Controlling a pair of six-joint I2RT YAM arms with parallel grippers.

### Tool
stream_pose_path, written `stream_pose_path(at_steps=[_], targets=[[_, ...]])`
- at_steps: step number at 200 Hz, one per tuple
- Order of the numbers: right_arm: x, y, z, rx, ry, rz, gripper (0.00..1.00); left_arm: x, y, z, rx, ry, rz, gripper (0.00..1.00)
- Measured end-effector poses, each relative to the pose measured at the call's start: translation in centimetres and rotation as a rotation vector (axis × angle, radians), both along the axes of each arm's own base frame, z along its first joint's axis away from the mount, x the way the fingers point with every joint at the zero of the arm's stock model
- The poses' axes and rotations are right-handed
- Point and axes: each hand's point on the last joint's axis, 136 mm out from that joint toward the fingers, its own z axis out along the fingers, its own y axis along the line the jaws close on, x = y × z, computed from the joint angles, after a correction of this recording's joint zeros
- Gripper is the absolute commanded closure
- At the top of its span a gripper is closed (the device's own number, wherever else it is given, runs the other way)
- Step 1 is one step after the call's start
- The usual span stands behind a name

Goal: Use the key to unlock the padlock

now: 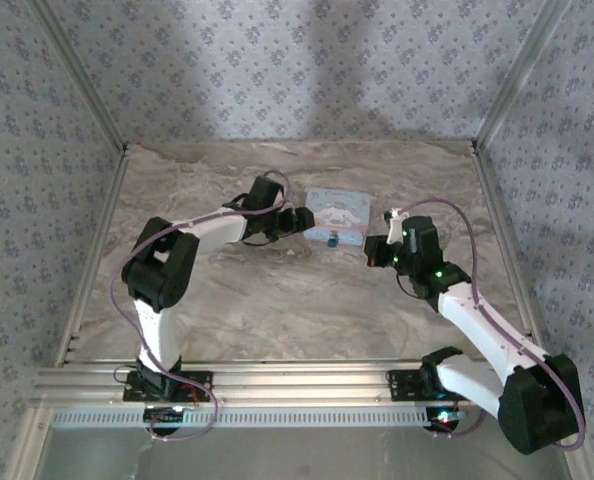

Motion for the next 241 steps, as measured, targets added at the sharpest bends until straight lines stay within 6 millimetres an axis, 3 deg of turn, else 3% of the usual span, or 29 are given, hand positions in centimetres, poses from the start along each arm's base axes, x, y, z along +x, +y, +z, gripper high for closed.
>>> stream_pose_path(at_steps=[47, 78, 112, 145, 165, 185, 214, 241], targets=[[-0.2, 0.8, -1.4, 0.004, 0.052, 0.036, 1.00, 1.3, 3.8, 0.1, 0.022, -0.010, 0.076, 0.20], [-0.2, 1.6, -2.0, 0.022, 0.072, 0.067, 1.00, 1.6, 5.1, 0.3, 0.036, -0.029, 0.088, 0.19], [0.3, 2.9, -2.1, 0.078, 0.084, 0.117, 1.00, 0.3, 6.0, 0.7, 0.057, -0.067, 0.075, 0.10], [2.0, 4.0, -2.0, 0.139, 0.094, 0.156, 1.00, -1.1, 6.7, 2.9, 0.035, -0.175, 0.044, 0.09], [3.4, 4.9, -2.0, 0.175, 0.102, 0.180, 1.00, -2.1, 6.3, 4.2, 0.013, -0.257, 0.001, 0.09], [5.0, 5.8, -2.0, 0.204, 0.103, 0.196, 1.00, -3.5, 4.7, 4.4, -0.010, -0.308, -0.077, 0.11], [7.3, 6.7, -2.7, 0.231, 0.114, 0.197, 1.00, -5.3, 2.3, 3.4, -0.033, -0.340, -0.187, 0.13], [9.0, 7.2, -3.6, 0.243, 0.132, 0.195, 1.00, -5.5, 1.0, 2.1, -0.039, -0.355, -0.234, 0.14]])
